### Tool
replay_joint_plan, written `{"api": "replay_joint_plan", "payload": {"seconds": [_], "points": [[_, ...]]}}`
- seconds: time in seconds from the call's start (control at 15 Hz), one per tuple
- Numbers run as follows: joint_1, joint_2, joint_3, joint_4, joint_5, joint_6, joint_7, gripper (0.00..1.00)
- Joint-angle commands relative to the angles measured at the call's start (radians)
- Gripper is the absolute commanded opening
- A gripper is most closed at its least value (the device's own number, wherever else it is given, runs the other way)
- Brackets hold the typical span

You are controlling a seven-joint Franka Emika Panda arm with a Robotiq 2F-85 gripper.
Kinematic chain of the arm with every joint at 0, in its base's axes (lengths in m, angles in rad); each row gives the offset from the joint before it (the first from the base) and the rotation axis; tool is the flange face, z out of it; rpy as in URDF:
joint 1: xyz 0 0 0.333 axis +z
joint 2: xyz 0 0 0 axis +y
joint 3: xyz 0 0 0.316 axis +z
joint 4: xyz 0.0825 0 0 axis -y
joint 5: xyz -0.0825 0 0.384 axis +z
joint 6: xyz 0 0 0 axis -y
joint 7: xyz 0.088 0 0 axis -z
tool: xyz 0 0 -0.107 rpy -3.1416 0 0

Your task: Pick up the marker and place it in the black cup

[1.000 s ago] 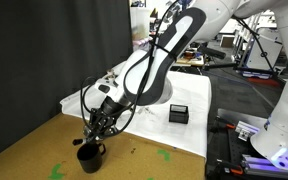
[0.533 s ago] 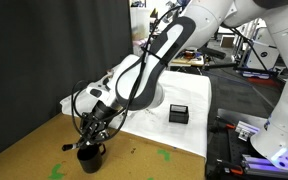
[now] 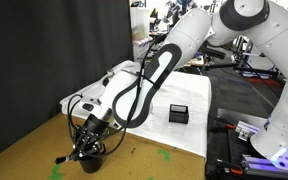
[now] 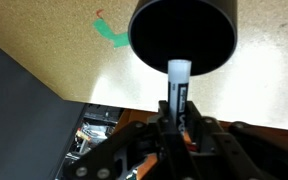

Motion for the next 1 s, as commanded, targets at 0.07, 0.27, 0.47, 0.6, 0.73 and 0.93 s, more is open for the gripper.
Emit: {"api": "replay_joint_plan", "payload": {"seconds": [0.07,0.27,0.47,0.6,0.73,0.93], "points": [[-0.005,0.073,0.007,0.072,-0.128,-0.014,0.102,0.05],[-0.009,0.074,-0.004,0.07,-0.175,0.003,0.171,0.05],[-0.019,0.068,-0.014,0.06,-0.197,-0.002,0.237,0.05],[-0.025,0.069,-0.019,0.056,-0.205,-0.002,0.276,0.45],[-0.031,0.069,-0.022,0.054,-0.214,0.001,0.304,0.58],[-0.038,0.062,-0.021,0.045,-0.234,0.007,0.343,0.8]]}}
